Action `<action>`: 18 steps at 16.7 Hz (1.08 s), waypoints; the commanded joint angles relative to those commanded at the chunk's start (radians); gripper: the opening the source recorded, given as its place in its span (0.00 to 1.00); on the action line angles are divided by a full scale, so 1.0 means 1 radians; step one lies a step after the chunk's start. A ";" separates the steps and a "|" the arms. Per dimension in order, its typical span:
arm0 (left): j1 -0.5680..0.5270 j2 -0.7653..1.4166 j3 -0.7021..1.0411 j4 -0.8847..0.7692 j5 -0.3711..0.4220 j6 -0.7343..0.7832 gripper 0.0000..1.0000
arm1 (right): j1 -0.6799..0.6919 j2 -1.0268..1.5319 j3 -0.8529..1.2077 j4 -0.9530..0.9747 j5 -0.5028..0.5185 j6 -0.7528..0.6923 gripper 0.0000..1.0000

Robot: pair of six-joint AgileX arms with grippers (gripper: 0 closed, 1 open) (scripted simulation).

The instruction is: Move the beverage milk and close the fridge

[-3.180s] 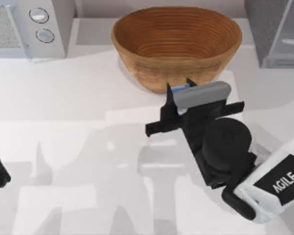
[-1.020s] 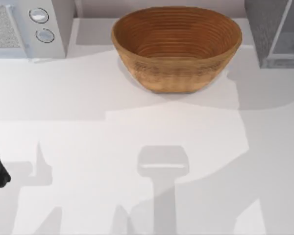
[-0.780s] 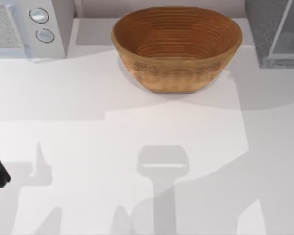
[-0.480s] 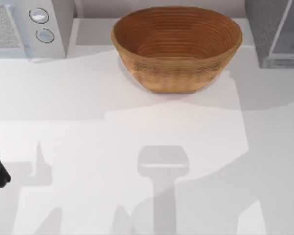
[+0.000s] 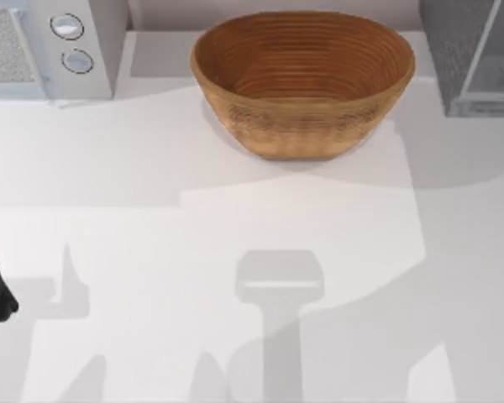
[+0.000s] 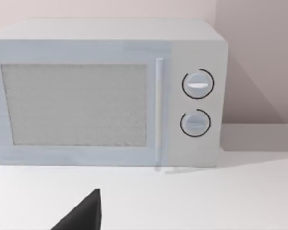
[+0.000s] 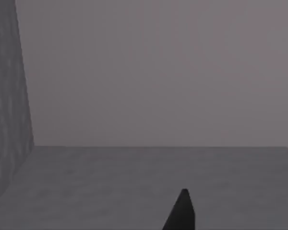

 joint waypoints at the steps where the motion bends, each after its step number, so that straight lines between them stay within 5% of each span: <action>1: 0.000 0.000 0.000 0.000 0.000 0.000 1.00 | 0.000 0.000 0.000 0.000 0.000 0.000 0.45; 8: 0.000 0.000 0.000 0.000 0.000 0.000 1.00 | 0.000 0.000 0.000 0.000 0.000 0.000 0.98; 18: 0.000 0.000 0.000 0.000 0.000 0.000 1.00 | 0.002 0.000 -0.001 0.000 0.000 0.000 1.00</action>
